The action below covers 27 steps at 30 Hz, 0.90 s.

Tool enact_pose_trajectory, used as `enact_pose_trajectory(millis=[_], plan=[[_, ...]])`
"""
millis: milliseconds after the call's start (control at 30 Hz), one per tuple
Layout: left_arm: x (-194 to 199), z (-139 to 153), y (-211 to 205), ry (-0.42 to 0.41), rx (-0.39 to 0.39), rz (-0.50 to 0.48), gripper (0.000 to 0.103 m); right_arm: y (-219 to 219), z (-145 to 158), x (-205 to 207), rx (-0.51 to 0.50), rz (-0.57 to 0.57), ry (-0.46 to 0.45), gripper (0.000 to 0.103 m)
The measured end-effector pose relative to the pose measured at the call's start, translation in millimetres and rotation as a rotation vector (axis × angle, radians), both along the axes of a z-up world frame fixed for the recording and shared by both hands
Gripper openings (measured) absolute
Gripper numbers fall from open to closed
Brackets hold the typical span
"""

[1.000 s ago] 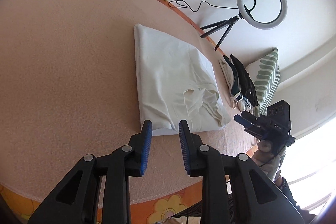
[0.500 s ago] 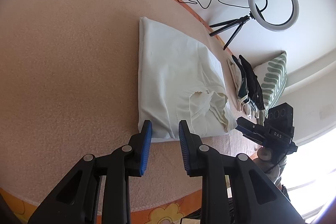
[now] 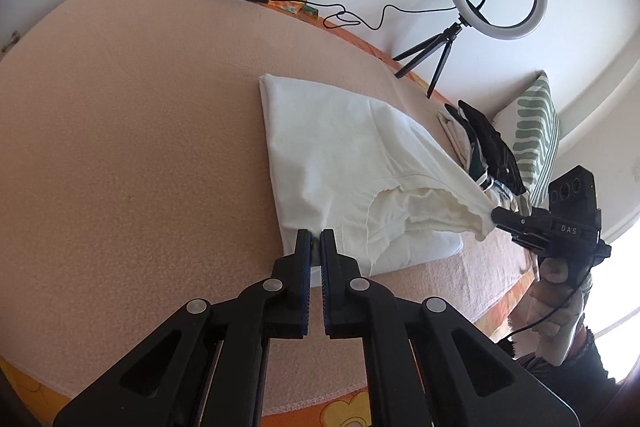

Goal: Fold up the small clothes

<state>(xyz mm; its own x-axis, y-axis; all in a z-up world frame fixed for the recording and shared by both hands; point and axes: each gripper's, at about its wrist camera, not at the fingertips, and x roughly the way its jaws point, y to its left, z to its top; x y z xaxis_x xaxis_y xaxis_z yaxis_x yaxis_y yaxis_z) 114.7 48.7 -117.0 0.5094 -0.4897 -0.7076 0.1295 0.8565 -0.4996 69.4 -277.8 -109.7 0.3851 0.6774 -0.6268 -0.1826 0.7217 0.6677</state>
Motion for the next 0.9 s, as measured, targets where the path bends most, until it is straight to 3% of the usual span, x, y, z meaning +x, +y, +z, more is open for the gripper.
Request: enact_pose_trajectory(millis=[133, 400, 567, 700, 900], plan=[[1.0, -17.9, -1.9, 0.047, 0.029, -0.011, 0.003, 3.0, -15.3, 3.7, -0.105, -0.017, 0.038, 0.006], [-4.6, -9.9, -5.6, 0.023, 0.068, -0.037, 0.004, 11.2, -25.6, 6.2, -0.224, 0.009, 0.033, 0.006], [-16.5, 1.9, -3.7, -0.012, 0.135, -0.048, 0.004, 7.2, -21.0, 7.5, -0.334, 0.002, 0.017, 0.006], [-17.1, 17.1, -3.2, -0.074, 0.141, -0.032, 0.006, 0.3, 1.5, 5.8, -0.360, -0.043, -0.066, 0.006], [5.2, 28.8, -24.9, -0.112, 0.119, -0.077, 0.006, 28.7, 36.1, 16.5, -0.314, 0.008, -0.215, 0.007]])
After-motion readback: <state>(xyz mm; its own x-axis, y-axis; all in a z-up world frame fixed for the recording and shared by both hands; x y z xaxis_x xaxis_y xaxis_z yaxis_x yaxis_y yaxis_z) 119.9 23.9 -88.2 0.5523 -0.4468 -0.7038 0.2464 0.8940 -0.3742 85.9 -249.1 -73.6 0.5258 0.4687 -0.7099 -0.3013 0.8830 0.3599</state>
